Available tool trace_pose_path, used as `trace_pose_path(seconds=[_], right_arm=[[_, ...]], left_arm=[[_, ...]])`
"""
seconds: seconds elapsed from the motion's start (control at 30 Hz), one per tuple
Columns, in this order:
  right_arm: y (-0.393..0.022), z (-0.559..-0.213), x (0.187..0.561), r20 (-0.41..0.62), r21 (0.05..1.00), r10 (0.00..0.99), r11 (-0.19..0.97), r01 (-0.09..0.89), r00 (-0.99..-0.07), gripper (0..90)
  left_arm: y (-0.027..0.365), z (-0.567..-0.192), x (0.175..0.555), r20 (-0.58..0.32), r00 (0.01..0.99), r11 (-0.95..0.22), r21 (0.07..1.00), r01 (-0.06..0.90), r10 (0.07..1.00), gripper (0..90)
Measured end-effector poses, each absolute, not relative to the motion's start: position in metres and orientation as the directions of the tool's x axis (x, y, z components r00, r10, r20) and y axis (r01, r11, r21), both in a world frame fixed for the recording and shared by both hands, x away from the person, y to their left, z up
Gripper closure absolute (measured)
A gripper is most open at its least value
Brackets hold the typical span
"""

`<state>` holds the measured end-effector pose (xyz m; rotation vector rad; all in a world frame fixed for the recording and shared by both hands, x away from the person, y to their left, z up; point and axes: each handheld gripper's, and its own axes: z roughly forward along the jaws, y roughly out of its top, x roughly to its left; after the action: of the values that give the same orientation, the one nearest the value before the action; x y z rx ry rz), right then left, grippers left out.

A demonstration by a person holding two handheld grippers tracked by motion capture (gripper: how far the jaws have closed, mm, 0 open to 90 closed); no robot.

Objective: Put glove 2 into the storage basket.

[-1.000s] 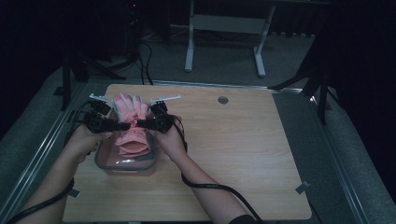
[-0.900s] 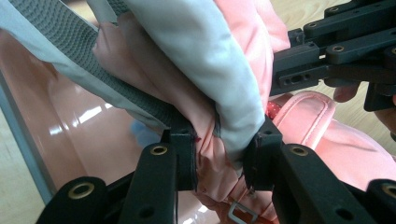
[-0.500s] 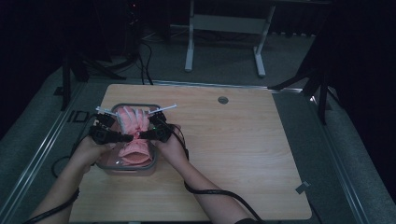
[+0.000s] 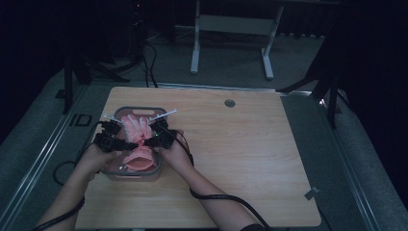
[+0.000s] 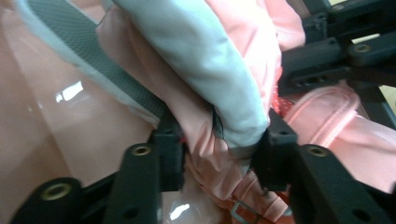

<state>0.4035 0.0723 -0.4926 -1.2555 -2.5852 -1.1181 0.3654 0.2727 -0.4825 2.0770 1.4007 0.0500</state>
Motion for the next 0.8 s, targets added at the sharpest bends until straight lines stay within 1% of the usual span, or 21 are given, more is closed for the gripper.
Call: trace_pose_path(seconds=[0.07, 0.1, 0.2, 0.3, 0.37, 0.4, 0.47, 0.53, 0.57, 0.63, 0.7, 0.8], right_arm=[[0.071, -0.491, 0.406, 0.349, 0.587, 0.655, 0.404, 0.701, -0.670, 63.9], [0.071, -0.489, 0.407, 0.342, 0.594, 0.656, 0.404, 0.696, -0.673, 59.5], [0.070, -0.484, 0.407, 0.313, 0.626, 0.644, 0.413, 0.662, -0.698, 50.0], [0.068, -0.477, 0.406, 0.307, 0.653, 0.616, 0.418, 0.632, -0.725, 40.0], [0.066, -0.475, 0.406, 0.303, 0.658, 0.613, 0.419, 0.625, -0.730, 39.1], [0.064, -0.472, 0.406, 0.314, 0.660, 0.606, 0.415, 0.627, -0.731, 35.0], [0.059, -0.467, 0.407, 0.329, 0.670, 0.582, 0.411, 0.619, -0.743, 26.4], [0.054, -0.463, 0.408, 0.361, 0.678, 0.553, 0.398, 0.618, -0.751, 19.8], [0.052, -0.461, 0.408, 0.365, 0.688, 0.550, 0.384, 0.616, -0.751, 19.9], [0.047, -0.457, 0.409, 0.358, 0.693, 0.544, 0.391, 0.606, -0.759, 19.7], [0.042, -0.453, 0.409, 0.356, 0.701, 0.544, 0.382, 0.603, -0.760, 19.7], [0.036, -0.451, 0.410, 0.355, 0.704, 0.537, 0.384, 0.597, -0.765, 19.8]], left_arm=[[0.275, -0.482, 0.364, -0.285, 0.418, -0.228, 0.519, 0.824, 0.862, 51.0], [0.275, -0.482, 0.364, -0.285, 0.418, -0.228, 0.519, 0.824, 0.862, 50.9], [0.275, -0.482, 0.364, -0.259, 0.415, -0.231, 0.530, 0.816, 0.872, 48.5], [0.271, -0.479, 0.364, -0.198, 0.413, -0.245, 0.557, 0.794, 0.889, 43.2], [0.269, -0.477, 0.363, -0.182, 0.414, -0.245, 0.574, 0.781, 0.892, 41.6], [0.269, -0.476, 0.362, -0.170, 0.413, -0.245, 0.587, 0.772, 0.895, 40.5], [0.268, -0.472, 0.361, -0.153, 0.403, -0.234, 0.612, 0.755, 0.902, 34.1], [0.270, -0.468, 0.360, -0.147, 0.388, -0.214, 0.635, 0.742, 0.910, 24.2], [0.270, -0.466, 0.360, -0.146, 0.383, -0.208, 0.642, 0.738, 0.912, 21.7], [0.272, -0.460, 0.357, -0.145, 0.380, -0.192, 0.668, 0.719, 0.914, 15.4], [0.272, -0.452, 0.353, -0.154, 0.378, -0.172, 0.694, 0.699, 0.913, 14.3], [0.270, -0.440, 0.346, -0.159, 0.400, -0.163, 0.733, 0.660, 0.903, 12.2]])
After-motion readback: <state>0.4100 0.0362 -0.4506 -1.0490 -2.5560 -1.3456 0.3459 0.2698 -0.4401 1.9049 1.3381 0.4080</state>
